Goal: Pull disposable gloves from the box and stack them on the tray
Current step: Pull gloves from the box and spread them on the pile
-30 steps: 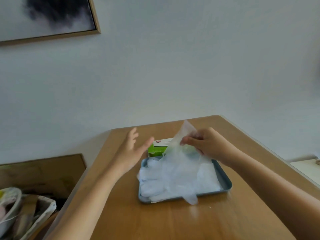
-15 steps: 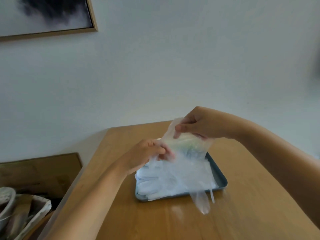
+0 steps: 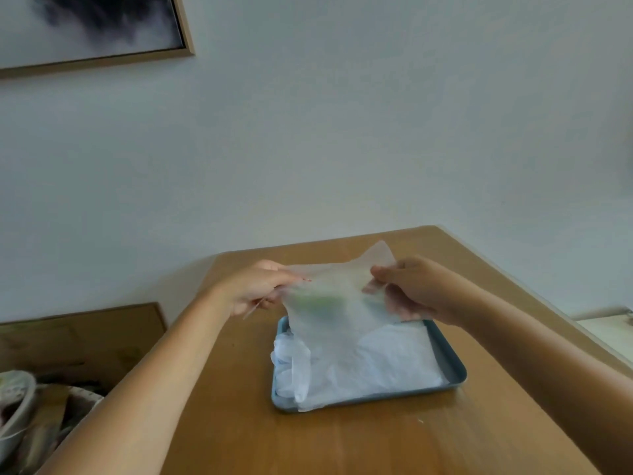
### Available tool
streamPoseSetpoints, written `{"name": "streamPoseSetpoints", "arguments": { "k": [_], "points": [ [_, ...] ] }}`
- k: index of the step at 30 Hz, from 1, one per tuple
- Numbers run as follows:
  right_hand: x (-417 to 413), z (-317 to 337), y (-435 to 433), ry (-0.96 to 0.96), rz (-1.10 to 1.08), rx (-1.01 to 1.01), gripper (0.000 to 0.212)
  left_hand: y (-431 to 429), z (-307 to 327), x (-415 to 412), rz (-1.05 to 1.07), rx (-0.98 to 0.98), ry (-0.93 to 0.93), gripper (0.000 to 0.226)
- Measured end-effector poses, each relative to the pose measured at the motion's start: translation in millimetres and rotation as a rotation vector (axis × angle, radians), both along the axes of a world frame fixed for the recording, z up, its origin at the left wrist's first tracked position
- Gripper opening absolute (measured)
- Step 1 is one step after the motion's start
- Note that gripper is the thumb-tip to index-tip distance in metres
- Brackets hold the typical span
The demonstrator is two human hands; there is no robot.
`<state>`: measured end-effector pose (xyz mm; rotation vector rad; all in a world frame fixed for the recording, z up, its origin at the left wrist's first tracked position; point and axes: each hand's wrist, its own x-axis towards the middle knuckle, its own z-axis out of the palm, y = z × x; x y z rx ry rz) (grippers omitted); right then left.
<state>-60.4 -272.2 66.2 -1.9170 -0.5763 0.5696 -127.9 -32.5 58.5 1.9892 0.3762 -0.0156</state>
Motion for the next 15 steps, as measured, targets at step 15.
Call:
{"name": "streamPoseSetpoints", "arguments": {
  "k": [15],
  "points": [
    [37.0, -95.4, -13.5, -0.448, -0.078, -0.628, 0.029, 3.7, -89.9, 82.4, -0.035, 0.635, -0.034, 0.022]
  ]
}}
